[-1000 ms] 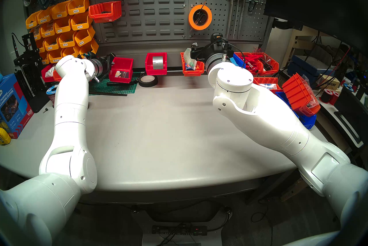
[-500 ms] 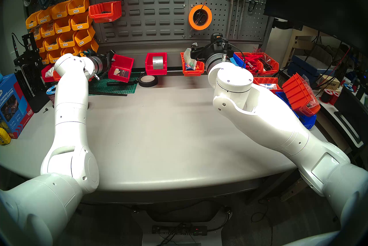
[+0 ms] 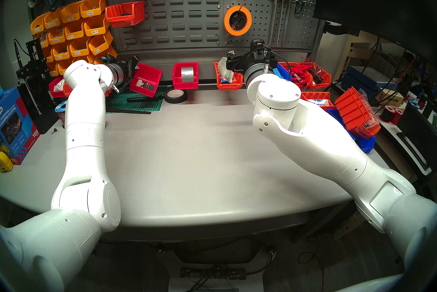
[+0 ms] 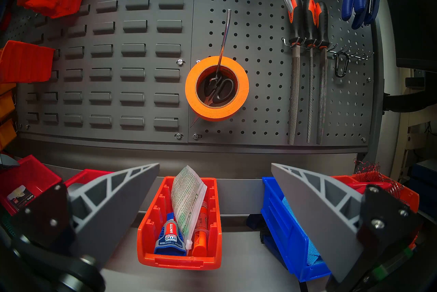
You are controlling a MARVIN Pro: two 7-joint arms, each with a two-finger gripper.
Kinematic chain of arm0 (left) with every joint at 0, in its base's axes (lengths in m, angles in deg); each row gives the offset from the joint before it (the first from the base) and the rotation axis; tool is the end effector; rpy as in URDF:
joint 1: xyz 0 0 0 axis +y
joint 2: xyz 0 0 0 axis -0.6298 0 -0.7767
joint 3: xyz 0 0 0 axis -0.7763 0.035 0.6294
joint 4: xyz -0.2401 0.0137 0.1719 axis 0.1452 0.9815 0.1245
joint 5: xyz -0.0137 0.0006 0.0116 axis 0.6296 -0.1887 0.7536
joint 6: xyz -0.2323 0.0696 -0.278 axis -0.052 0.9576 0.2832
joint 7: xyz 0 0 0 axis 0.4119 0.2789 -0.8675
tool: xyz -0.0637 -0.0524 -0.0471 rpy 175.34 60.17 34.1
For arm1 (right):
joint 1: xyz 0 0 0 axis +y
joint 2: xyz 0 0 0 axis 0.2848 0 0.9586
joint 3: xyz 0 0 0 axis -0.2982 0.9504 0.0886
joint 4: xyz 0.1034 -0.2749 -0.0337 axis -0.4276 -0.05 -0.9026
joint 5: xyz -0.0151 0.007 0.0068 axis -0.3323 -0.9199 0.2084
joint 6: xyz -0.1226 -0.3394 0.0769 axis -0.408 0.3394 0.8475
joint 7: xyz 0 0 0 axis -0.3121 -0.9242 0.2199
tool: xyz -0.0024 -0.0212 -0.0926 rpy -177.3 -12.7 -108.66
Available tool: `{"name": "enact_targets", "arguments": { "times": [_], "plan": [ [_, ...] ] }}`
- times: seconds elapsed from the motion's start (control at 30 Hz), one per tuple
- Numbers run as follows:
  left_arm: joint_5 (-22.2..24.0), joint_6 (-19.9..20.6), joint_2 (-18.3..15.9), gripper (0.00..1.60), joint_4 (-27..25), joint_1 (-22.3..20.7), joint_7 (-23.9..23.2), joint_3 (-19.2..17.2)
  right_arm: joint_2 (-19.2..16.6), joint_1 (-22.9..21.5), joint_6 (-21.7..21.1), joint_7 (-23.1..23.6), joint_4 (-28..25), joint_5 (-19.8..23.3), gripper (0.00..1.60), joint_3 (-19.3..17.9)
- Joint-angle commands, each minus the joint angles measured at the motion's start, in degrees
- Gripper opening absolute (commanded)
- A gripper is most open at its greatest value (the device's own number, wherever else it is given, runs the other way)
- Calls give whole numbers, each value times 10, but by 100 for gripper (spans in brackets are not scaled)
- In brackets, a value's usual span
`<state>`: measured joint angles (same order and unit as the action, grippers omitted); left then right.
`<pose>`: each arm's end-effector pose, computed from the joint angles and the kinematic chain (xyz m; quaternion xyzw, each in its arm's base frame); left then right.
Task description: Hang all the unorganized tool boxes onto the wall
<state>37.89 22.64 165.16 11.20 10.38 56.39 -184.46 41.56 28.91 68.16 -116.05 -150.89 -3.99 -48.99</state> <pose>0.5997 0.1762 -0.0642 0.7549 0.2549 0.5553 0.2383 0.4764 0.1585 -0.0397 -0.6655 -0.0378 -0.7454 0.0045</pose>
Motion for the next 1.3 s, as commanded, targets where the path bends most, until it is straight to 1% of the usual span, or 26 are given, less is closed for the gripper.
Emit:
{"name": "enact_targets", "arguments": {
  "times": [0.0, 0.1, 0.17, 0.27, 0.33, 0.47, 0.67, 0.7, 0.73, 0.77, 0.83, 0.87, 0.9, 0.93, 0.97, 1.1, 1.13, 1.17, 1.2, 1.27],
  "plan": [
    [8, 26, 16, 0, -56, 60, 15, -10, 1, -8, -1, 0, -4, -3, 160, -2],
    [8, 35, 21, 0, -76, 84, 21, -10, 1, -8, -1, 0, -4, -3, 160, -2],
    [2, 36, 17, 0, -88, 99, 17, -2, 1, -8, -1, 0, -4, -3, 160, -2],
    [-19, 24, -5, 0, -104, 126, -8, 26, 1, -8, -1, 0, -4, -3, 160, -2],
    [-33, 15, -17, 0, -111, 137, -17, 41, 1, -8, -1, 0, -4, -3, 160, -2],
    [-79, -16, -52, 0, -116, 153, -39, 80, 1, -8, -1, 0, -4, -3, 160, -2],
    [-140, -71, -94, 0, -118, 165, -67, 120, 1, -8, -1, 0, -4, -3, 160, -2],
    [-146, -79, -98, 6, -118, 166, -72, 122, 1, -8, -1, 0, -4, -3, 160, -2],
    [-153, -88, -103, 24, -124, 167, -74, 126, 1, -8, -1, 0, -4, -3, 160, -2],
    [-159, -95, -107, 56, -127, 167, -78, 128, 1, -8, -1, 0, -4, -3, 160, -2],
    [-168, -106, -112, 78, -136, 170, -82, 130, 1, -8, -1, 0, -4, -3, 160, -2],
    [-171, -109, -113, 93, -143, 172, -83, 131, 1, -8, -1, 0, -4, -3, 160, -2],
    [-172, -110, -114, 135, -149, 174, -83, 129, 1, -8, -1, 0, -4, -3, 160, -2],
    [-170, -112, -112, 156, -158, 177, -85, 126, 1, -8, -1, 0, -4, -3, 160, -2],
    [-170, -110, -113, 160, -170, 181, -85, 124, 1, -8, -1, 0, -4, -3, 160, -2],
    [-165, -108, -111, 160, -204, 192, -89, 115, 1, -8, -1, 0, -4, -3, 160, -3],
    [-164, -103, -111, 160, -222, 201, -86, 111, 1, -8, -1, 0, -4, -3, 160, -3],
    [-165, -109, -111, 160, -216, 195, -92, 113, 1, -8, -1, 0, -4, -3, 160, -3],
    [-163, -105, -109, 160, -232, 202, -89, 110, 1, -8, -1, 0, -4, -3, 160, -3],
    [-158, -103, -105, 160, -237, 203, -91, 108, 1, -8, -1, 0, -4, -3, 160, -3]
  ]
}}
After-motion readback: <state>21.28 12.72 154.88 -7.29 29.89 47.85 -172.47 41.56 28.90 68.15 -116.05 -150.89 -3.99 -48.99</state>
